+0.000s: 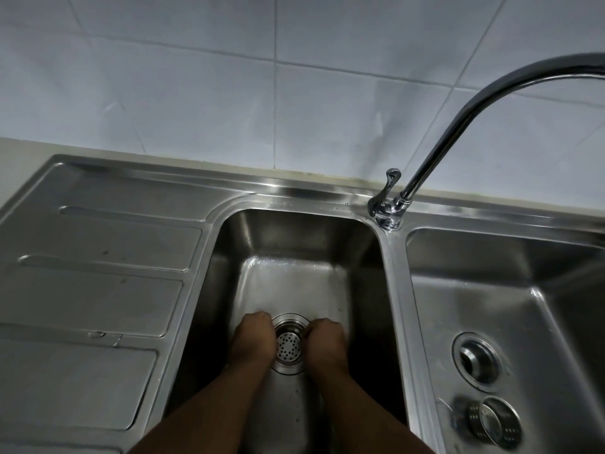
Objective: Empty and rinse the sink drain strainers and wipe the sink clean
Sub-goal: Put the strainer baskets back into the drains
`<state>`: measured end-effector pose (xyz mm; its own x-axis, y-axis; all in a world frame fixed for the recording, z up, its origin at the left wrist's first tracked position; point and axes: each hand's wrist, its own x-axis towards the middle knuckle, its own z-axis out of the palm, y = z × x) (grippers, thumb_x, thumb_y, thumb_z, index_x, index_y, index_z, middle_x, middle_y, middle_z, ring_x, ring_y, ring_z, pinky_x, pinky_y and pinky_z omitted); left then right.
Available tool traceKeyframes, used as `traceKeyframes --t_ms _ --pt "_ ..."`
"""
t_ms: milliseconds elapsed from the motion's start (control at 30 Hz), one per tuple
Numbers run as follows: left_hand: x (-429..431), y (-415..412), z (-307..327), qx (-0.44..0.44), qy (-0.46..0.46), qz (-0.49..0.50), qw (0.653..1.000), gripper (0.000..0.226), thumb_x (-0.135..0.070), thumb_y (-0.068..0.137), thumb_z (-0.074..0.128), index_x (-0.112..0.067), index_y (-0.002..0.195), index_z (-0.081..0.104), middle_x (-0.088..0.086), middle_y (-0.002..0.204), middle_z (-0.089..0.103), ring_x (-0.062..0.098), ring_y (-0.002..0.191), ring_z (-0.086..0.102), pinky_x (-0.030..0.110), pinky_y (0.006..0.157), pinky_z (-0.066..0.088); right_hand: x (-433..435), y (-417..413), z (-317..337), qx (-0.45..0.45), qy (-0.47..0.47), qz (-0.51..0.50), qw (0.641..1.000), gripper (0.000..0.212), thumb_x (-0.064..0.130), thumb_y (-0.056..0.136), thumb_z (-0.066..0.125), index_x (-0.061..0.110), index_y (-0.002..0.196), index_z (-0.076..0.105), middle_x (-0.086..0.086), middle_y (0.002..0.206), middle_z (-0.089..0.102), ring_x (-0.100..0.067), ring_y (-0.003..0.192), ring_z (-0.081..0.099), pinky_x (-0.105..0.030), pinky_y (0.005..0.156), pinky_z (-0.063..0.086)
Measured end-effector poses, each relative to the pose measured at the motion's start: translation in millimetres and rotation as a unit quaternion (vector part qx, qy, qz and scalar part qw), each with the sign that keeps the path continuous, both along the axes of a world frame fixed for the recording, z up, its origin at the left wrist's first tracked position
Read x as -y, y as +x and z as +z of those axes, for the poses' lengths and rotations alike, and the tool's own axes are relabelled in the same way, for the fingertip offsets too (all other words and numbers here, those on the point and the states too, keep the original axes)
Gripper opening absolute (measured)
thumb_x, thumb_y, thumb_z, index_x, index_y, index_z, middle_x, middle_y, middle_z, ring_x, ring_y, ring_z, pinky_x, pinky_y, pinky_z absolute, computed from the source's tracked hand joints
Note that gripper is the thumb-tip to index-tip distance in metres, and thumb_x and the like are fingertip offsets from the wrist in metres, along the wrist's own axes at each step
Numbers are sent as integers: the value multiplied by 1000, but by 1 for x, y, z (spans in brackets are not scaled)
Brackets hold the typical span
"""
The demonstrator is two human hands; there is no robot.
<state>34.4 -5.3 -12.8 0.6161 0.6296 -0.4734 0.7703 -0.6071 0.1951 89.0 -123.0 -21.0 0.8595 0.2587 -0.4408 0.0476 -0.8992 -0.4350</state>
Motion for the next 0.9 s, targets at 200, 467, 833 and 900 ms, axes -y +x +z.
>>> traceKeyframes --t_ms 200,467,833,900 --pt "6 -2 -1 9 -11 8 1000 33 -6 87 46 -14 107 71 11 116 68 29 108 67 31 88 53 8 -7 4 -23 20 23 999 26 13 96 53 5 113 72 -16 116 70 -29 109 66 -25 87 52" --pt "11 -5 25 28 -10 -10 1000 25 -15 87 56 -14 105 73 11 114 70 27 107 67 31 91 55 28 -16 61 -7 143 42 989 23 23 90 65 7 99 79 -7 103 77 -20 98 71 -25 91 53" --pt "92 46 161 290 -22 51 956 10 -32 84 64 -31 93 66 -4 100 71 26 96 65 27 72 42 156 20 181 10 302 -97 948 8 20 80 75 19 72 77 8 65 73 -3 60 67 -19 63 54" --pt "116 53 177 300 -29 32 953 5 -33 84 62 -30 88 63 -6 94 69 24 90 65 26 68 41 179 30 194 6 281 -115 953 12 23 80 73 18 69 75 5 63 72 -10 62 70 -29 64 58"
